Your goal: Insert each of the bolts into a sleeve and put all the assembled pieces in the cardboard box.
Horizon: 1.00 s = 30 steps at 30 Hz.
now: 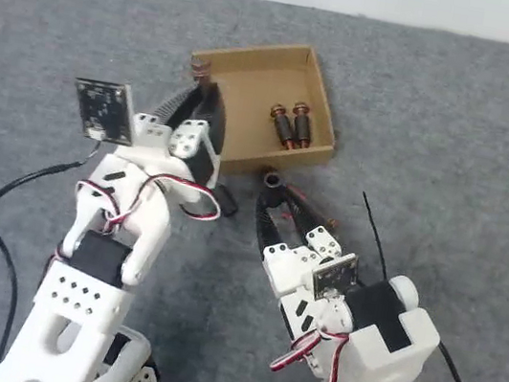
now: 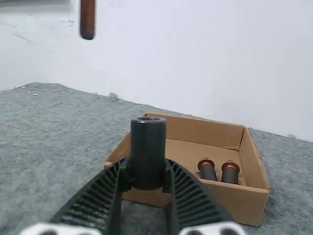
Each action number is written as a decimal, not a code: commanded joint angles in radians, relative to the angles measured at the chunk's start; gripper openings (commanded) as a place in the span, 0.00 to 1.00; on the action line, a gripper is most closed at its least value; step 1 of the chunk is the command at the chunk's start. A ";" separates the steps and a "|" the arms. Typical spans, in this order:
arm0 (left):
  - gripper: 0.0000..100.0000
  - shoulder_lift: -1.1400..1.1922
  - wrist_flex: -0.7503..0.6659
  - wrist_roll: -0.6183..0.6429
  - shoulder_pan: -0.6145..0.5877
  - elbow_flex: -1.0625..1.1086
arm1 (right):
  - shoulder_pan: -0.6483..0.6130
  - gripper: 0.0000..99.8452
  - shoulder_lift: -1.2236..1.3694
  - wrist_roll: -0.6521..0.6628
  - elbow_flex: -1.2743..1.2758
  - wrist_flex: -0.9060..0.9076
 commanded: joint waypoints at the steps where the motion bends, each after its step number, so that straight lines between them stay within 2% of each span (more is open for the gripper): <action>1: 0.01 -0.048 -0.041 -0.006 0.084 0.015 | -0.016 0.01 -0.001 0.012 0.014 -0.025; 5: 0.01 -0.051 -0.043 -0.006 0.178 0.030 | -0.015 0.01 -0.001 0.012 0.005 -0.025; 10: 0.01 -0.048 -0.087 -0.005 0.224 0.035 | -0.015 0.01 -0.001 0.012 0.008 -0.025; 18: 0.01 0.014 -0.500 -0.005 0.226 0.234 | -0.015 0.01 -0.001 0.012 0.005 -0.025; 30: 0.01 0.015 -0.502 -0.005 0.238 0.329 | -0.010 0.01 -0.001 0.012 0.005 -0.025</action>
